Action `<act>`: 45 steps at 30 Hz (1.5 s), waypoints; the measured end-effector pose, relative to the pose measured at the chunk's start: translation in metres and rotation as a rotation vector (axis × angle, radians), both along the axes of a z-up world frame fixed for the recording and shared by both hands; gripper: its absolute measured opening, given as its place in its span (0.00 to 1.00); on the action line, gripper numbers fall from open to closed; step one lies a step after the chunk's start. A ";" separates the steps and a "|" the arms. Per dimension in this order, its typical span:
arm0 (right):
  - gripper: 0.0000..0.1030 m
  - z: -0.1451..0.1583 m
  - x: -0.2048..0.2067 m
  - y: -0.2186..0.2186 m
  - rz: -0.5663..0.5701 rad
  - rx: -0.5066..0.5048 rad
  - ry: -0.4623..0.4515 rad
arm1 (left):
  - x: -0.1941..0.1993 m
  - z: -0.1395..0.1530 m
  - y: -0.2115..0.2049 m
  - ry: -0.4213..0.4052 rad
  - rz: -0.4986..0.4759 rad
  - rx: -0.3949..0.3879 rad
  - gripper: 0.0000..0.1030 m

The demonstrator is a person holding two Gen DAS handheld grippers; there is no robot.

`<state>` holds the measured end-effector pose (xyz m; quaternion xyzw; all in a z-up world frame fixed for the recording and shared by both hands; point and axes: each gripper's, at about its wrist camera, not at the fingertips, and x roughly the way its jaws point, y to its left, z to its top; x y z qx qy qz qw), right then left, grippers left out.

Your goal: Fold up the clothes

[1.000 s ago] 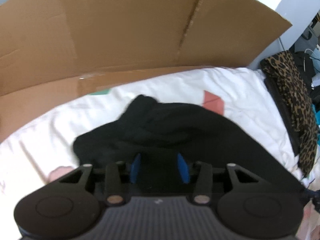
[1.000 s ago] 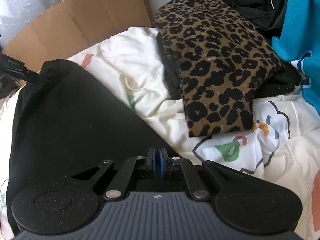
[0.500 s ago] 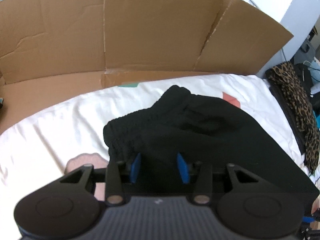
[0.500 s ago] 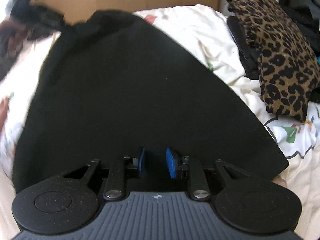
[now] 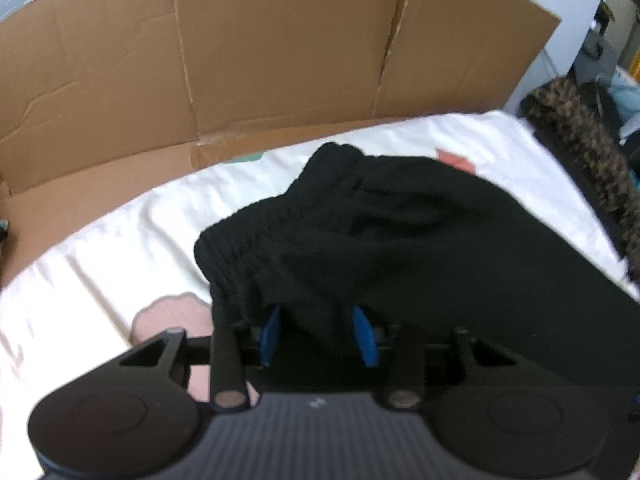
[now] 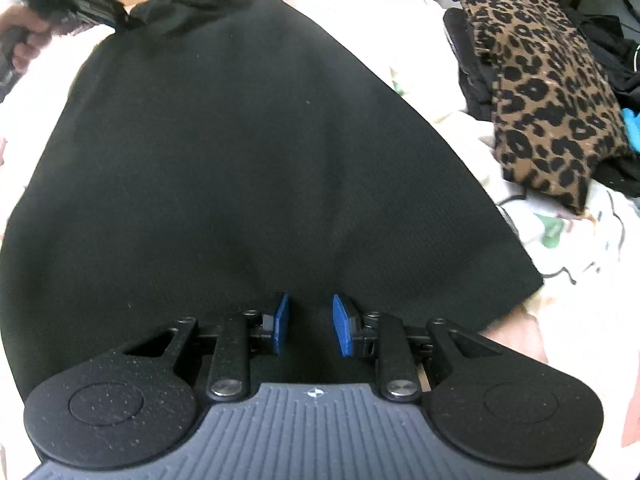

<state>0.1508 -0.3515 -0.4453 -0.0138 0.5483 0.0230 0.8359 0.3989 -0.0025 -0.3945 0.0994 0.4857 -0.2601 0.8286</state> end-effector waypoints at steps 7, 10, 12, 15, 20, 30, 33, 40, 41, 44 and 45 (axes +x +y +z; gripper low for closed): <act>0.29 0.003 -0.005 -0.006 -0.062 0.016 0.005 | -0.034 0.016 0.003 0.049 -0.047 -0.043 0.42; 0.29 0.011 -0.004 -0.004 -0.077 0.033 -0.003 | -0.048 0.015 0.002 0.071 -0.058 -0.049 0.42; 0.29 0.019 -0.005 -0.003 -0.080 0.054 -0.018 | -0.054 0.012 0.001 0.080 -0.060 -0.044 0.42; 0.29 0.026 -0.001 0.000 -0.088 0.075 -0.045 | -0.062 0.007 -0.001 0.084 -0.072 -0.029 0.42; 0.30 0.025 0.000 0.005 -0.065 0.077 -0.088 | -0.063 -0.009 -0.005 0.110 -0.047 -0.014 0.43; 0.30 0.005 0.000 -0.007 -0.104 0.026 -0.018 | -0.089 -0.019 -0.007 0.154 -0.116 0.026 0.43; 0.30 0.008 -0.004 -0.008 -0.106 0.028 -0.019 | -0.096 -0.017 -0.003 0.181 -0.123 0.027 0.42; 0.30 0.029 0.000 0.006 -0.044 0.106 -0.078 | -0.110 -0.007 0.000 0.206 -0.145 0.006 0.42; 0.30 0.030 0.001 0.011 -0.025 0.119 -0.084 | -0.112 -0.007 0.000 0.209 -0.149 0.004 0.42; 0.30 0.027 0.005 0.025 0.031 0.149 -0.087 | -0.118 -0.009 -0.004 0.211 -0.172 0.012 0.39; 0.30 0.025 0.005 0.030 0.044 0.151 -0.082 | -0.120 -0.010 -0.006 0.211 -0.181 0.013 0.39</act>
